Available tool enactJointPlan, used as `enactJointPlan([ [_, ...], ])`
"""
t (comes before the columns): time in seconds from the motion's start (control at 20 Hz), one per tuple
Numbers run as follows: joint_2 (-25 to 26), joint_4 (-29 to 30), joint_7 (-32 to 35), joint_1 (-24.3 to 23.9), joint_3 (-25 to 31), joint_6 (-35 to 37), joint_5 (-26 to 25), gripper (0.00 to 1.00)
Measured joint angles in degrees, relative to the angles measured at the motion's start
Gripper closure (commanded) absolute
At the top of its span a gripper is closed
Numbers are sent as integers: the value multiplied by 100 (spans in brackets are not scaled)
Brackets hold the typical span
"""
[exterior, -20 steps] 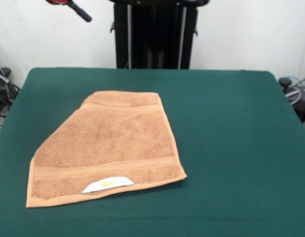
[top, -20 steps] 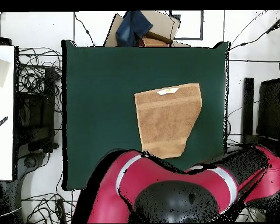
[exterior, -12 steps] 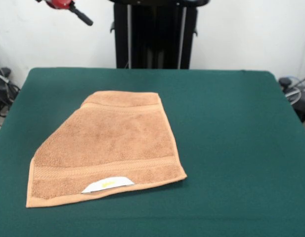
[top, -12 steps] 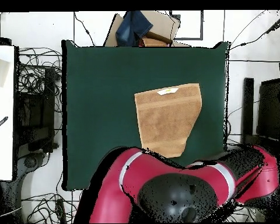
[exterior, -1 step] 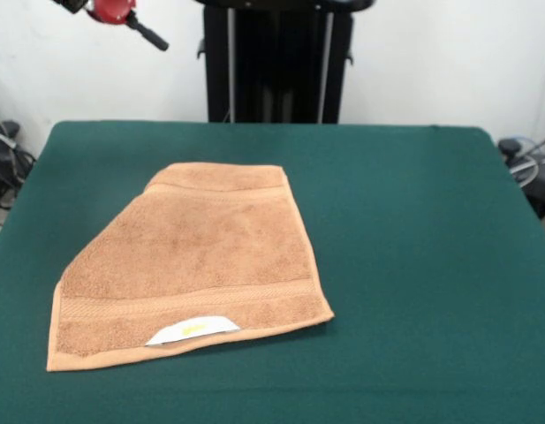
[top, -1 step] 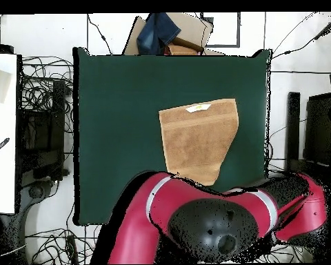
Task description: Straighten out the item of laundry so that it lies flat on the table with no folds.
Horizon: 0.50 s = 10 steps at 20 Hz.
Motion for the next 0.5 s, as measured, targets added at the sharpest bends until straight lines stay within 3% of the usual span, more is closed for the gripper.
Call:
enactJointPlan([
  [0.5,302,-166,0,-170,0,-108,-1,100],
])
